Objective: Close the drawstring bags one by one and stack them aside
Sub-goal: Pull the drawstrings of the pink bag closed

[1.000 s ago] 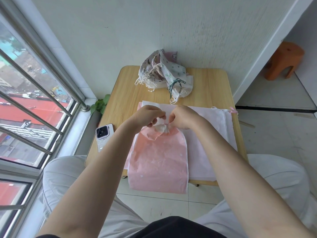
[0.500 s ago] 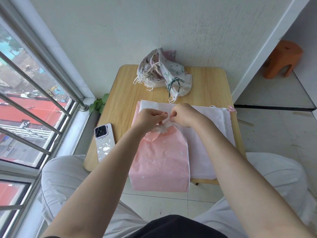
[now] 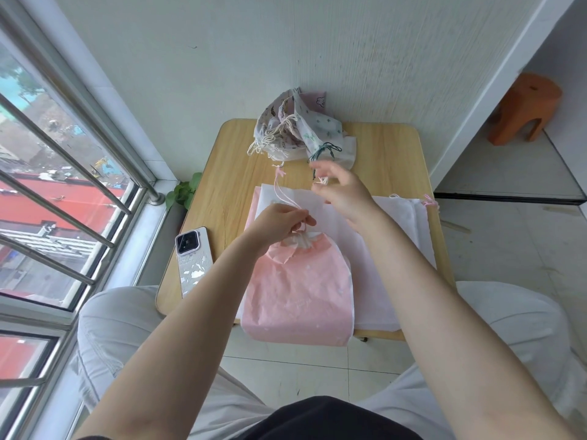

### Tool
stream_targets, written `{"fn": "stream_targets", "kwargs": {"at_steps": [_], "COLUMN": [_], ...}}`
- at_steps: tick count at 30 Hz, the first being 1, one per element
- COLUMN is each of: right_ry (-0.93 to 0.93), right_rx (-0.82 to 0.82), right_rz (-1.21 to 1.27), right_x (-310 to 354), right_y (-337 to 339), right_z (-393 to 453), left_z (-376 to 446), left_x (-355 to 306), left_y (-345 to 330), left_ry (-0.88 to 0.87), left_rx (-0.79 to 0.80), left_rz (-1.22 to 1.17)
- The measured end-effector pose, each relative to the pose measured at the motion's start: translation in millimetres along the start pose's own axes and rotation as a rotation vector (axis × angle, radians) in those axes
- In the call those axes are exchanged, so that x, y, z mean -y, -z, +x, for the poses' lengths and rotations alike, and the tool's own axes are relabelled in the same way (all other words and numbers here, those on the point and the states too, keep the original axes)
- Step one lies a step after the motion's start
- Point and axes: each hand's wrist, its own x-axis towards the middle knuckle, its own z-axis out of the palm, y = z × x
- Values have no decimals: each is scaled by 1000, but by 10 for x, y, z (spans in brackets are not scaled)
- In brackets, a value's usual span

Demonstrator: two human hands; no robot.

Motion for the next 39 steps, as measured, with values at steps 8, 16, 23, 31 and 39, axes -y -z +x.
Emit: {"fn": "stream_targets", "kwargs": {"at_steps": [8, 16, 23, 31, 39], "right_ry": [-12, -89, -54, 24, 99], "right_rx": [133, 233, 239, 116, 29], "right_rz": [-151, -276, -199, -321, -484], "right_x": [-195, -211, -127, -162, -180], "right_y": [-120, 112, -40, -106, -105], "right_z": [-104, -79, -151, -171, -146], "left_z": [17, 43, 63, 85, 49], "left_x": [-12, 76, 14, 23, -16], "left_y": [67, 133, -9, 35, 55], "left_ry": [92, 39, -47, -78, 20], "left_rx": [52, -54, -87, -182, -75], "left_rz": [-138, -125, -66, 67, 233]}}
